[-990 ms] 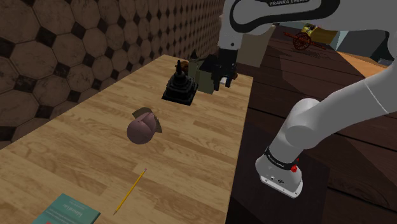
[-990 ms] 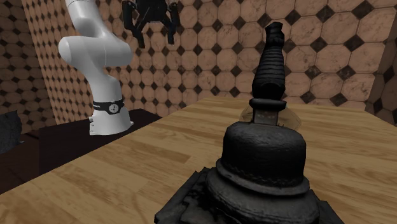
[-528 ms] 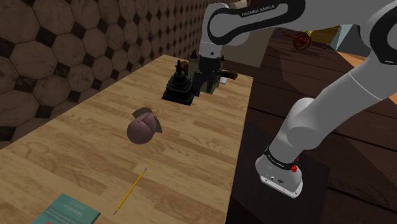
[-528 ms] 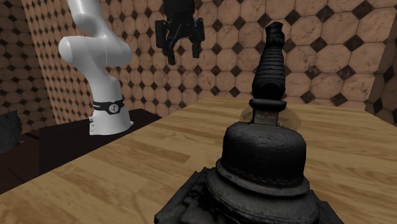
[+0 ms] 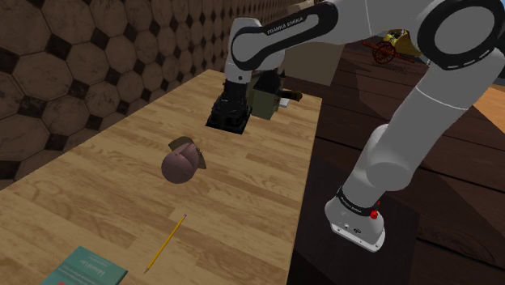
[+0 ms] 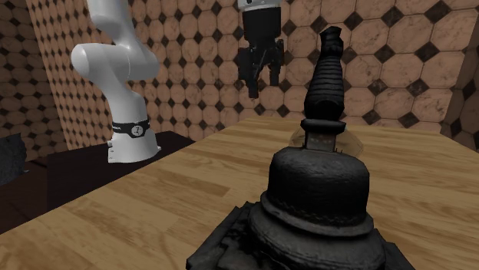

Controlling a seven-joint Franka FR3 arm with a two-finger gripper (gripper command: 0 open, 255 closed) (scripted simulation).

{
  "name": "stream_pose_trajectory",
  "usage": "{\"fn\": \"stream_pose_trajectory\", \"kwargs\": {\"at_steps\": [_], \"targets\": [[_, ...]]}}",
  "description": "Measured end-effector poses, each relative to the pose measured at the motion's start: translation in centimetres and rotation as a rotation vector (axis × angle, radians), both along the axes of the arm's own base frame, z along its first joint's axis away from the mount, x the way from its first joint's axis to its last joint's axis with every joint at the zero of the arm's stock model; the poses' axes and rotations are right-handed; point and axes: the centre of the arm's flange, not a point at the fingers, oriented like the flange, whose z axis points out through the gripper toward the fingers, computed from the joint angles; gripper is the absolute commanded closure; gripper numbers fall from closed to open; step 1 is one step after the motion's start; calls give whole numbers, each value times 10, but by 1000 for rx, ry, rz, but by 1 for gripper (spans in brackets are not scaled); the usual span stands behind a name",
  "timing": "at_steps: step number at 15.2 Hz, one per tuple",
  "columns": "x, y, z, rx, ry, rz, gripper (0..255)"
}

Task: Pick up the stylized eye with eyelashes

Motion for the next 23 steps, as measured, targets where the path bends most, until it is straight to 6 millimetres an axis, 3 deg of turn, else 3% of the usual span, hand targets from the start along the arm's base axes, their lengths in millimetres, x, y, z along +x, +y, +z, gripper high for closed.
{"fn": "stream_pose_trajectory", "kwargs": {"at_steps": [11, 19, 20, 23], "targets": [[87, 83, -44, 45, -90, 101, 0], [94, 91, -83, 48, -95, 107, 0], [94, 91, -85, 48, -96, 107, 255], [94, 91, -86, 48, -97, 107, 255]]}}
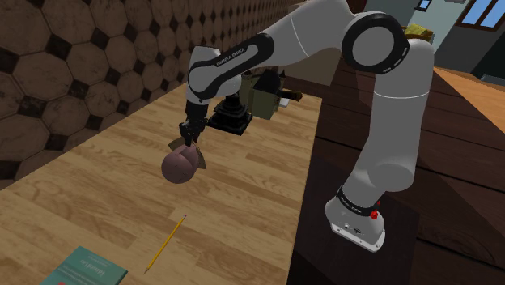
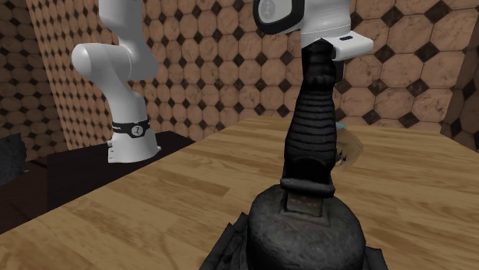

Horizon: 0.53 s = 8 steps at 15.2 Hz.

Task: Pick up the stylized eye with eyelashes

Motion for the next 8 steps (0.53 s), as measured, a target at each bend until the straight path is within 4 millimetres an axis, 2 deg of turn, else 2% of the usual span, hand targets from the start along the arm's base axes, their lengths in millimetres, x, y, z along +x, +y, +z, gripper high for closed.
{"fn": "stream_pose_trajectory", "kwargs": {"at_steps": [8], "targets": [[0, 0, 2, 0, 1, 0, 255]]}}
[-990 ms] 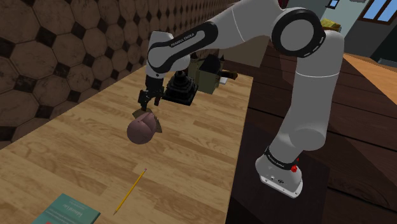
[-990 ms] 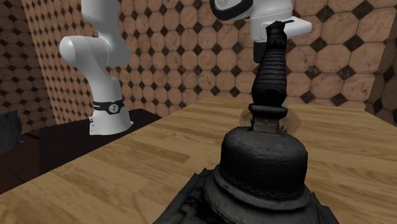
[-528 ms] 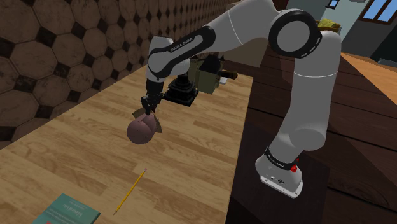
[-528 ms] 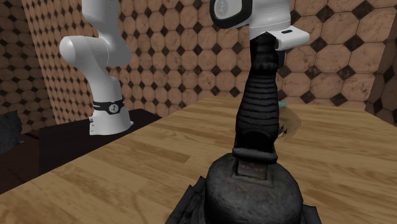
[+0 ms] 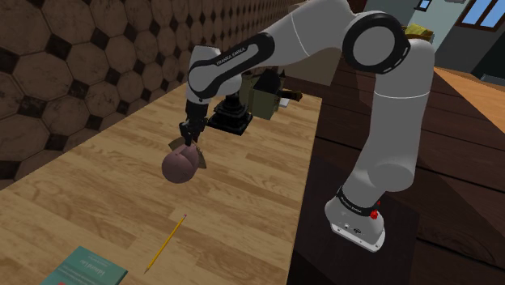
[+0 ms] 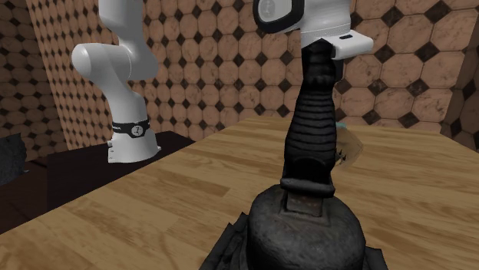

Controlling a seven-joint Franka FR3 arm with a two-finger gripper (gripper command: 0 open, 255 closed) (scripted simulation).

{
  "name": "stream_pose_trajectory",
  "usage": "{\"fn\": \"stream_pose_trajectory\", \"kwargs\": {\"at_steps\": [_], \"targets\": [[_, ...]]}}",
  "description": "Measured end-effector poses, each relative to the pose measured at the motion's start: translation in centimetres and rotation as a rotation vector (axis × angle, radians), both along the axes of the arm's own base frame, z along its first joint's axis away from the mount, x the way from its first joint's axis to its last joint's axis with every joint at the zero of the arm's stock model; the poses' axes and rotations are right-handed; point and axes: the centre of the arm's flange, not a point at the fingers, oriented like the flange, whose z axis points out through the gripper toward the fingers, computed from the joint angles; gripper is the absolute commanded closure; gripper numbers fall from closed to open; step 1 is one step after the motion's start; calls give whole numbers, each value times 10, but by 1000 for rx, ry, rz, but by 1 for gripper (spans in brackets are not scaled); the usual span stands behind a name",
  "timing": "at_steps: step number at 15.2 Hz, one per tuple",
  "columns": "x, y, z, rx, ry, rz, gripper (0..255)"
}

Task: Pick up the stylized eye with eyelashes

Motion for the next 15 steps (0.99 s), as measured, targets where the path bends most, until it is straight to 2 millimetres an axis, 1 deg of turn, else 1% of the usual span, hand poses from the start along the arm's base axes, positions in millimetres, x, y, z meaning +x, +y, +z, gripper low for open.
{"fn": "stream_pose_trajectory", "kwargs": {"at_steps": [15], "targets": [[-1, 0, 74, 0, 1, 0, 255]]}}
